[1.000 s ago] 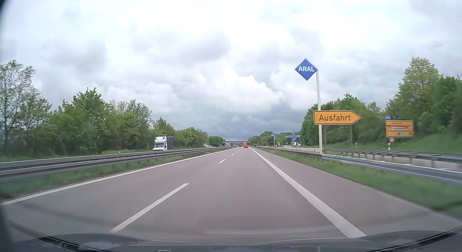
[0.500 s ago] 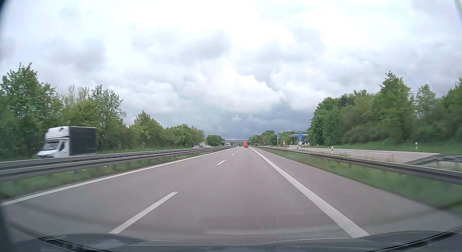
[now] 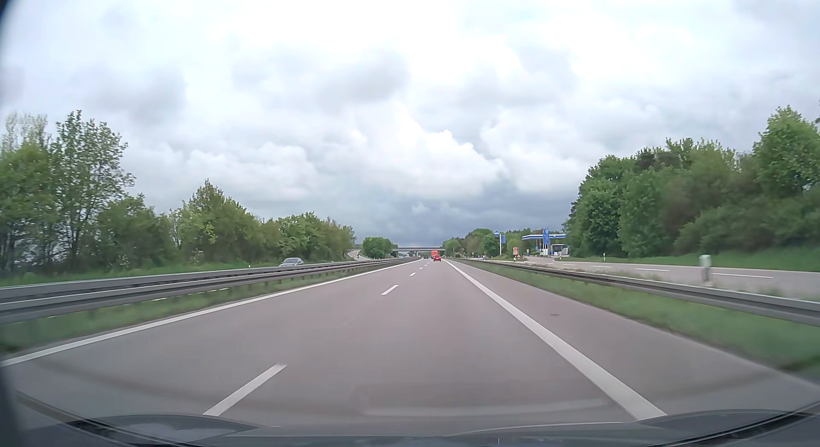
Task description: Follow the waypoints while adhering to traffic rules and regulations
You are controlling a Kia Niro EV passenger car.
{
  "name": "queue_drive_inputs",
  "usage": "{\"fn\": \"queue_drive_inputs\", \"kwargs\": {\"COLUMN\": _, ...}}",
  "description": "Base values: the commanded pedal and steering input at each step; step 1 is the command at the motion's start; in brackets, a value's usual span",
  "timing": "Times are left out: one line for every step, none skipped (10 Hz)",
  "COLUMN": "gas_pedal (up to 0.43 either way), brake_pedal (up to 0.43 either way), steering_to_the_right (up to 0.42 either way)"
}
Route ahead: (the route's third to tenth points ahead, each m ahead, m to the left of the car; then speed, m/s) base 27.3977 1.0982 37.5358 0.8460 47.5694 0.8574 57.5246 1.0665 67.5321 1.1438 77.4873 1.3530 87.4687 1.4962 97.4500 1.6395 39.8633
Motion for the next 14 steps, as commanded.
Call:
{"fn": "queue_drive_inputs", "kwargs": {"gas_pedal": 0.287, "brake_pedal": 0.012, "steering_to_the_right": -0.002}}
{"fn": "queue_drive_inputs", "kwargs": {"gas_pedal": 0.28, "brake_pedal": 0.012, "steering_to_the_right": -0.001}}
{"fn": "queue_drive_inputs", "kwargs": {"gas_pedal": 0.268, "brake_pedal": 0.012, "steering_to_the_right": -0.001}}
{"fn": "queue_drive_inputs", "kwargs": {"gas_pedal": 0.228, "brake_pedal": 0.012, "steering_to_the_right": -0.002}}
{"fn": "queue_drive_inputs", "kwargs": {"gas_pedal": 0.209, "brake_pedal": 0.012, "steering_to_the_right": -0.001}}
{"fn": "queue_drive_inputs", "kwargs": {"gas_pedal": 0.189, "brake_pedal": 0.006, "steering_to_the_right": -0.001}}
{"fn": "queue_drive_inputs", "kwargs": {"gas_pedal": 0.169, "brake_pedal": 0.012, "steering_to_the_right": 0.0}}
{"fn": "queue_drive_inputs", "kwargs": {"gas_pedal": 0.157, "brake_pedal": 0.012, "steering_to_the_right": 0.0}}
{"fn": "queue_drive_inputs", "kwargs": {"gas_pedal": 0.11, "brake_pedal": 0.012, "steering_to_the_right": 0.0}}
{"fn": "queue_drive_inputs", "kwargs": {"gas_pedal": 0.028, "brake_pedal": 0.012, "steering_to_the_right": 0.0}}
{"fn": "queue_drive_inputs", "kwargs": {"gas_pedal": 0.0, "brake_pedal": 0.012, "steering_to_the_right": 0.0}}
{"fn": "queue_drive_inputs", "kwargs": {"gas_pedal": 0.0, "brake_pedal": 0.012, "steering_to_the_right": 0.0}}
{"fn": "queue_drive_inputs", "kwargs": {"gas_pedal": 0.0, "brake_pedal": 0.012, "steering_to_the_right": -0.001}}
{"fn": "queue_drive_inputs", "kwargs": {"gas_pedal": 0.0, "brake_pedal": 0.012, "steering_to_the_right": -0.001}}
